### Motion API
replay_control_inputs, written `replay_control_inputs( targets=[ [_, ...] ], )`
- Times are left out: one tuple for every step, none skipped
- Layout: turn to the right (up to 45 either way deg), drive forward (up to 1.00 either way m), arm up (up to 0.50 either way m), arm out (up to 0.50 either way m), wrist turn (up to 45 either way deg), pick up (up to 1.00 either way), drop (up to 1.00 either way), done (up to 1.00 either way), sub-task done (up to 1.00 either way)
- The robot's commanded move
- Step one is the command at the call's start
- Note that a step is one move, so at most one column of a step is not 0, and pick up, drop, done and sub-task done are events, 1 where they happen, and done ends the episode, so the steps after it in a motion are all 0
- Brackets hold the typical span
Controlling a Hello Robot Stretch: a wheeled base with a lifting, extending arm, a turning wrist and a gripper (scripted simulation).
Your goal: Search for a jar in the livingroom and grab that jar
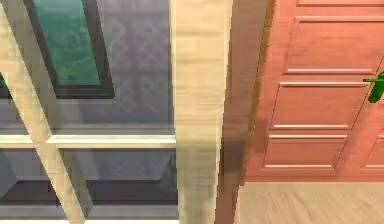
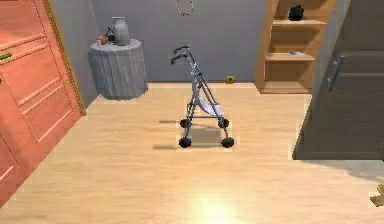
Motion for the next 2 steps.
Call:
replay_control_inputs(
  targets=[
    [-45.0,0.0,0.0,0.0,0.0,0.0,0.0,0.0,0.0],
    [-45.0,0.0,0.0,0.0,0.0,0.0,0.0,0.0,0.0]
  ],
)
